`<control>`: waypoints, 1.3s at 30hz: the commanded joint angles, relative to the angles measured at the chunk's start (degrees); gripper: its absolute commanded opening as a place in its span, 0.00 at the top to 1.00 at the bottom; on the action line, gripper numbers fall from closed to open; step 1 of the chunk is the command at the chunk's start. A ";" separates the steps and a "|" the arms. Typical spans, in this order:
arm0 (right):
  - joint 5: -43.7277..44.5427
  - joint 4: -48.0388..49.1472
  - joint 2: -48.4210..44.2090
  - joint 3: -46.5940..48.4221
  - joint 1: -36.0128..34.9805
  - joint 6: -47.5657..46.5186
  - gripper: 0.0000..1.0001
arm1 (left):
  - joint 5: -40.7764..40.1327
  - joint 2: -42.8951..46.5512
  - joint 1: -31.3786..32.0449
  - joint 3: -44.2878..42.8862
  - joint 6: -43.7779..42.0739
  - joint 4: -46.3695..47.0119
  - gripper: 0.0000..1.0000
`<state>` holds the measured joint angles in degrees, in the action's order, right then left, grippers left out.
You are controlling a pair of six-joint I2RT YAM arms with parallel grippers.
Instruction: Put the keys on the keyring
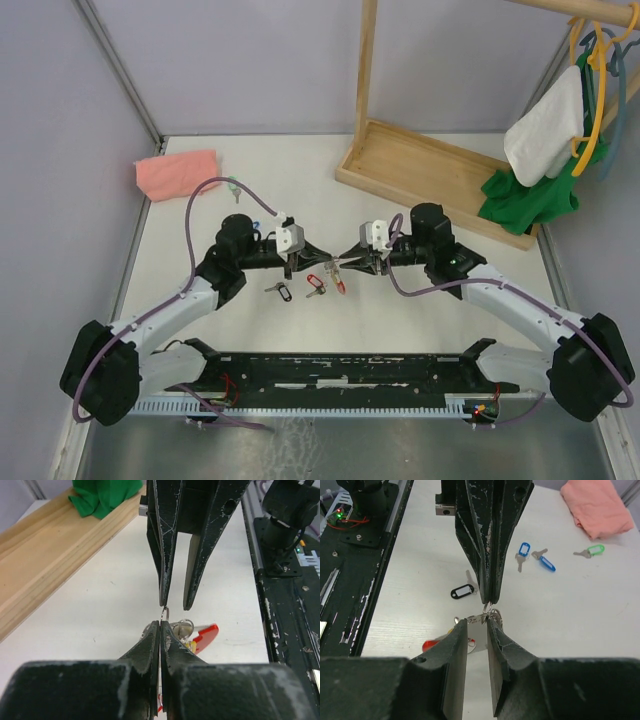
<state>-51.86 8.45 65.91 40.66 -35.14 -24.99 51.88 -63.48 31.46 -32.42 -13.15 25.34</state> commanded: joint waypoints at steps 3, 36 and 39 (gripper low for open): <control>1.35 -9.46 1.65 4.33 0.01 -4.90 0.71 | -6.31 0.35 2.36 -5.25 -8.52 -13.90 0.97; 2.35 9.41 4.99 -0.57 0.19 8.06 0.99 | -3.96 -2.52 1.21 6.30 2.16 15.60 0.66; 2.67 13.04 4.36 -1.98 0.20 9.48 0.99 | -3.78 -2.89 0.48 8.21 2.65 19.11 0.65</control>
<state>-48.84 12.05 72.66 39.77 -35.11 -18.59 45.52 -66.67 33.01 -25.96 -14.61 30.55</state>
